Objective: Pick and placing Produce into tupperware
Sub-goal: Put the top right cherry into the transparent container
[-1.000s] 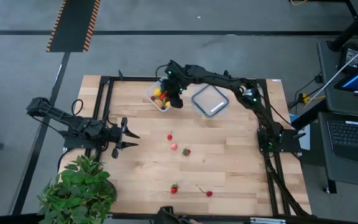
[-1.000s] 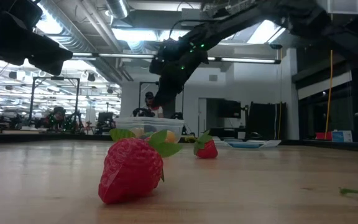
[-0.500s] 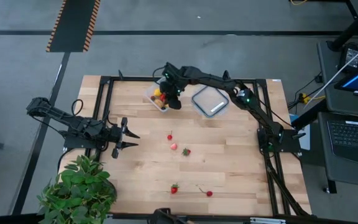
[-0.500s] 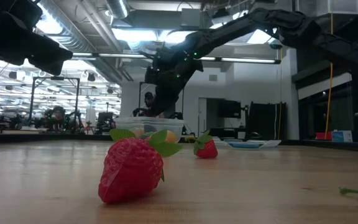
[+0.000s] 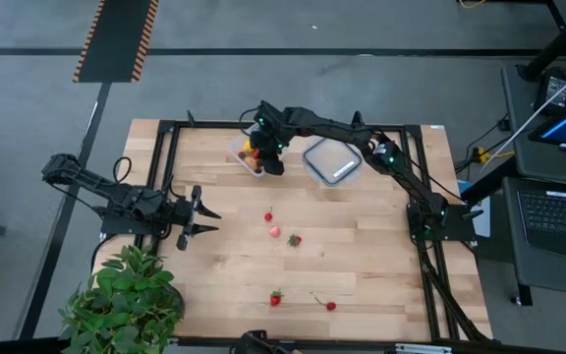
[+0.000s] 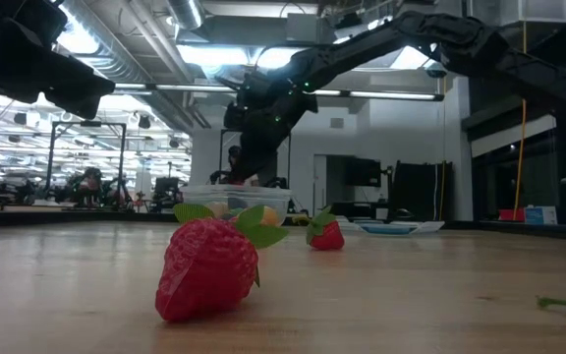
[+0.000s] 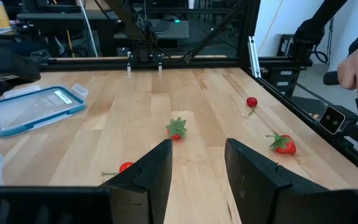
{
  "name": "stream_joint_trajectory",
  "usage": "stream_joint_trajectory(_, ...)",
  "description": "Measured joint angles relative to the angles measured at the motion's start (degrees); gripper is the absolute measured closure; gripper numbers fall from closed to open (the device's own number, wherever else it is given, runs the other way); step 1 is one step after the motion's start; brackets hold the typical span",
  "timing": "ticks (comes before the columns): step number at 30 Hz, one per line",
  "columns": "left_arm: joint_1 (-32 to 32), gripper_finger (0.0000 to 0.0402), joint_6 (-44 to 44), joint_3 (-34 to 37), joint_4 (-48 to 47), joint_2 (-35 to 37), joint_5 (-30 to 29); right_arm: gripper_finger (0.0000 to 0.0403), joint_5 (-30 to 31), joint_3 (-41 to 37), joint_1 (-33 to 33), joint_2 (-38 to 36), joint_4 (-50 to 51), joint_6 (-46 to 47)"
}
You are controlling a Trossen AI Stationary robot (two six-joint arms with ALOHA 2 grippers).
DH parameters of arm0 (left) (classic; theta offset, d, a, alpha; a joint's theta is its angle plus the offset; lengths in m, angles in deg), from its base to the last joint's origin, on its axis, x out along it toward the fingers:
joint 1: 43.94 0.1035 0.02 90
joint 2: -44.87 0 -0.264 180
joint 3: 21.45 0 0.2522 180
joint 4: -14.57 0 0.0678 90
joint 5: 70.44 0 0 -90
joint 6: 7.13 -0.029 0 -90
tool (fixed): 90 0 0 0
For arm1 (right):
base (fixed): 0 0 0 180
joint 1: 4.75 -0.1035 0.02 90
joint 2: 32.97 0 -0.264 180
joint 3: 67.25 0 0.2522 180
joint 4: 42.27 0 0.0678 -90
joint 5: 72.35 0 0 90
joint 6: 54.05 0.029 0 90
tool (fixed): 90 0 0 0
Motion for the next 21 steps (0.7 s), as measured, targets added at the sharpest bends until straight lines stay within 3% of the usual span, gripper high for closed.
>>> stream_joint_trajectory(21,0.0,0.0261,0.1,0.0,0.0,0.0,0.0,0.0287,0.5,-0.9,-0.1,1.0,-0.9,4.0)
